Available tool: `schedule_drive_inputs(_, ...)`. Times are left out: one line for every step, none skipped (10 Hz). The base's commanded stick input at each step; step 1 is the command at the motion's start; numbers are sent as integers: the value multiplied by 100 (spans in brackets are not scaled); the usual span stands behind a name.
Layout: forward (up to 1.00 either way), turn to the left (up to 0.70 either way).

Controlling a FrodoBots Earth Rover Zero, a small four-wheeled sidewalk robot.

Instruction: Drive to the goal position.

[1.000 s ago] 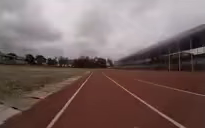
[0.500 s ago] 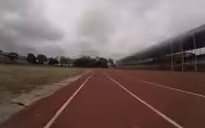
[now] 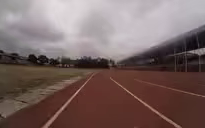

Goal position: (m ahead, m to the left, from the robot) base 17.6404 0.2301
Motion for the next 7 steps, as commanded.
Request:
schedule_drive_inputs(100,0)
schedule_drive_inputs(100,0)
schedule_drive_inputs(100,0)
schedule_drive_inputs(100,0)
schedule_drive_inputs(100,0)
schedule_drive_inputs(100,0)
schedule_drive_inputs(100,0)
